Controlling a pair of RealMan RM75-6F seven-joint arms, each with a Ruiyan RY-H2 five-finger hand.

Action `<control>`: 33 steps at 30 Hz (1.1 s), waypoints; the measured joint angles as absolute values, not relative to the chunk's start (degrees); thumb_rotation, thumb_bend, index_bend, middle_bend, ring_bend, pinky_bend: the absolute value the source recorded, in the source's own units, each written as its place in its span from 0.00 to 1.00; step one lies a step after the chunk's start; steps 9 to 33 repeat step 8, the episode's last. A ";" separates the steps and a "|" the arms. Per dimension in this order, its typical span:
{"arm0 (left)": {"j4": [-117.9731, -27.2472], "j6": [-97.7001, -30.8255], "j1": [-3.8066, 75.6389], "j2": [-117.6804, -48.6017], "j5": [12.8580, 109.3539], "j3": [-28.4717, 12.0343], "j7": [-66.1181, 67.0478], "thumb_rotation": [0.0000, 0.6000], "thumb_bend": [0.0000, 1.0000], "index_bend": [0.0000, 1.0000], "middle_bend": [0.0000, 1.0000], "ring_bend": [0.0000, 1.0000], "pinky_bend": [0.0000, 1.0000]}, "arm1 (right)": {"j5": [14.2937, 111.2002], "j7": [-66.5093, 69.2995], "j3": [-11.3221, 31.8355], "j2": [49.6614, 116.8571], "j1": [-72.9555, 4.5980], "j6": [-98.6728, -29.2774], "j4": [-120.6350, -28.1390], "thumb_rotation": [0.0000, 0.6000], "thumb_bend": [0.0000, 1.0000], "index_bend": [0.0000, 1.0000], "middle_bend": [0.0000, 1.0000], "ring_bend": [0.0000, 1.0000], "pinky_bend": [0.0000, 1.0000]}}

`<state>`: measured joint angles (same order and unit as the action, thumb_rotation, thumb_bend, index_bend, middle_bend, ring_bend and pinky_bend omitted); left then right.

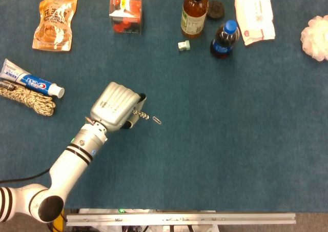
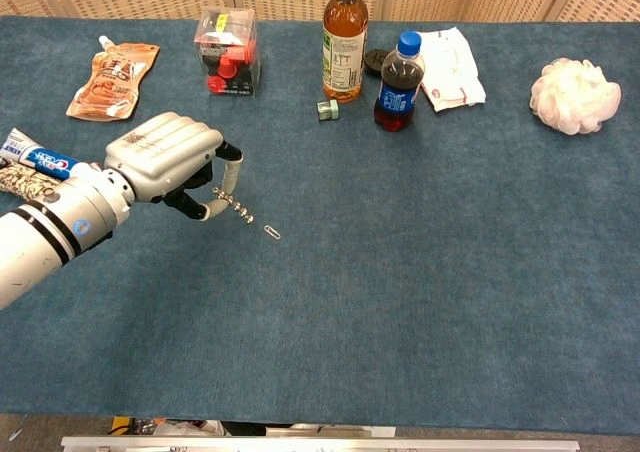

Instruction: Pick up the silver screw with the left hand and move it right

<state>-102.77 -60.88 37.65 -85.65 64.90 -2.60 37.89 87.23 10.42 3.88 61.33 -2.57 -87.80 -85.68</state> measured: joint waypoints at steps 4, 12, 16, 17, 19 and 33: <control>-102.96 -60.93 38.22 -86.73 63.98 -3.02 38.75 1.00 0.38 0.59 1.00 0.95 0.98 | 87.47 10.64 3.82 61.45 -2.69 -87.68 -85.46 1.00 0.29 0.41 0.39 0.42 0.45; -103.10 -60.97 38.81 -87.67 63.44 -3.31 39.51 1.00 0.38 0.59 1.00 0.95 0.98 | 87.36 10.80 3.84 61.52 -2.55 -87.78 -85.31 1.00 0.29 0.41 0.39 0.42 0.45; -103.10 -60.97 38.81 -87.67 63.44 -3.31 39.51 1.00 0.38 0.59 1.00 0.95 0.98 | 87.36 10.80 3.84 61.52 -2.55 -87.78 -85.31 1.00 0.29 0.41 0.39 0.42 0.45; -103.10 -60.97 38.81 -87.67 63.44 -3.31 39.51 1.00 0.38 0.59 1.00 0.95 0.98 | 87.36 10.80 3.84 61.52 -2.55 -87.78 -85.31 1.00 0.29 0.41 0.39 0.42 0.45; -103.10 -60.97 38.81 -87.67 63.44 -3.31 39.51 1.00 0.38 0.59 1.00 0.95 0.98 | 87.36 10.80 3.84 61.52 -2.55 -87.78 -85.31 1.00 0.29 0.41 0.39 0.42 0.45; -103.10 -60.97 38.81 -87.67 63.44 -3.31 39.51 1.00 0.38 0.59 1.00 0.95 0.98 | 87.36 10.80 3.84 61.52 -2.55 -87.78 -85.31 1.00 0.29 0.41 0.39 0.42 0.45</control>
